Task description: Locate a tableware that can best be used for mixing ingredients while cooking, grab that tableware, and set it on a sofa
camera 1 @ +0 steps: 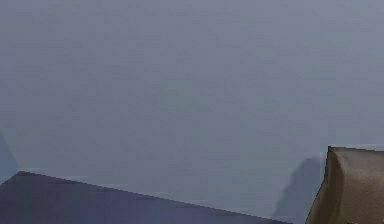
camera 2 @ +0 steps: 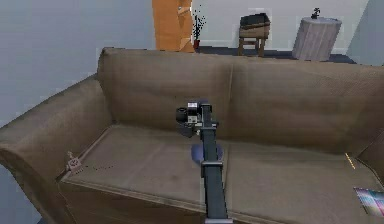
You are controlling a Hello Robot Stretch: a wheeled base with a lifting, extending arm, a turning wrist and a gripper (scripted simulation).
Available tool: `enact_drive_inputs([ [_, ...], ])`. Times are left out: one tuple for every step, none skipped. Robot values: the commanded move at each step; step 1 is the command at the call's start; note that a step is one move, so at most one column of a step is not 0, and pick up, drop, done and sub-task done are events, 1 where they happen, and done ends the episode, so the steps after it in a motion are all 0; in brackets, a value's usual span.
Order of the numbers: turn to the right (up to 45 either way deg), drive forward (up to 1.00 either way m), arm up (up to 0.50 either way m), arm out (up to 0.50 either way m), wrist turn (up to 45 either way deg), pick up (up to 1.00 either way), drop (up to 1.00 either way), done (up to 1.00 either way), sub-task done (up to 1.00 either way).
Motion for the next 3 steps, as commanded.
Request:
enact_drive_inputs([
  [0.0,0.0,0.1,0.0,0.0,0.0,0.0,0.0,0.0],
  [0.0,0.0,0.0,-0.08,0.0,0.0,0.0,0.0,0.0],
  [0.0,0.0,0.0,0.0,0.0,0.0,0.0,1.0,0.0],
])
